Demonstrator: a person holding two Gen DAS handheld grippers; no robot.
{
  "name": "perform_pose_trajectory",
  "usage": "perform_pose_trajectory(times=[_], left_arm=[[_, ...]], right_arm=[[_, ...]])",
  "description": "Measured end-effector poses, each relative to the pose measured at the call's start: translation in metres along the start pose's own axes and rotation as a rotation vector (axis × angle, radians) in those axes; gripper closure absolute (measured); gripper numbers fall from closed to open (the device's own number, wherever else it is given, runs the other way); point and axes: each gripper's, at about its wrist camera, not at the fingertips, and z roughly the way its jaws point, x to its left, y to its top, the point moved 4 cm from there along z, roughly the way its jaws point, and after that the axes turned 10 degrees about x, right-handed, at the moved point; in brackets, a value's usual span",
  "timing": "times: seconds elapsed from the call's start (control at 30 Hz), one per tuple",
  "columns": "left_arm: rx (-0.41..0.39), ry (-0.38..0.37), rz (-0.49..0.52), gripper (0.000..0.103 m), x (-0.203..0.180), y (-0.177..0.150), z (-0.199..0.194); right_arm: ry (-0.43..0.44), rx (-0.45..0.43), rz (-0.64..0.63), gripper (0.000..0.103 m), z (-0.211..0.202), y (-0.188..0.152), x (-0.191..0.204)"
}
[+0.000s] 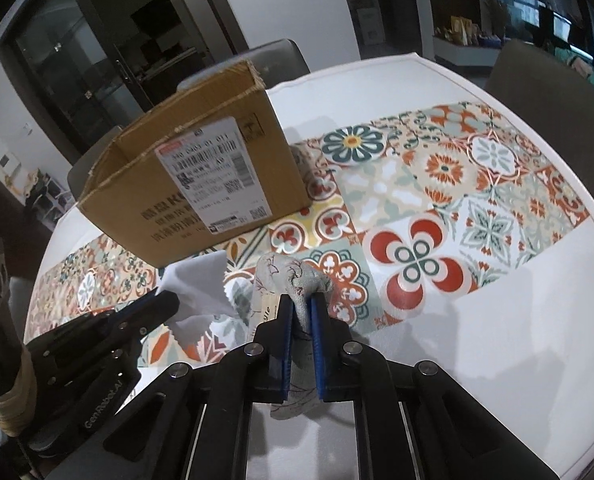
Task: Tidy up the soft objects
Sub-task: 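Grasp the white cloth with the left tool while the right tool grasps the patterned pouch, then lift the white cloth and patterned pouch and carry both over the box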
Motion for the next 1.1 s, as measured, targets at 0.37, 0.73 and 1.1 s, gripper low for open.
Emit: perform_pose_trajectory(times=[0.37, 0.73, 1.1], left_arm=[[-0.106, 0.024, -0.036, 0.098, 0.003, 0.012, -0.044], [-0.201, 0.063, -0.058, 0.098, 0.003, 0.019, -0.082], [-0.299, 0.12, -0.08, 0.098, 0.006, 0.031, -0.118]], right_arm=[[0.02, -0.074, -0.065, 0.093, -0.031, 0.015, 0.018], [0.063, -0.148, -0.135, 0.093, -0.062, 0.029, 0.039], [0.101, -0.24, -0.198, 0.093, -0.093, 0.048, 0.055]])
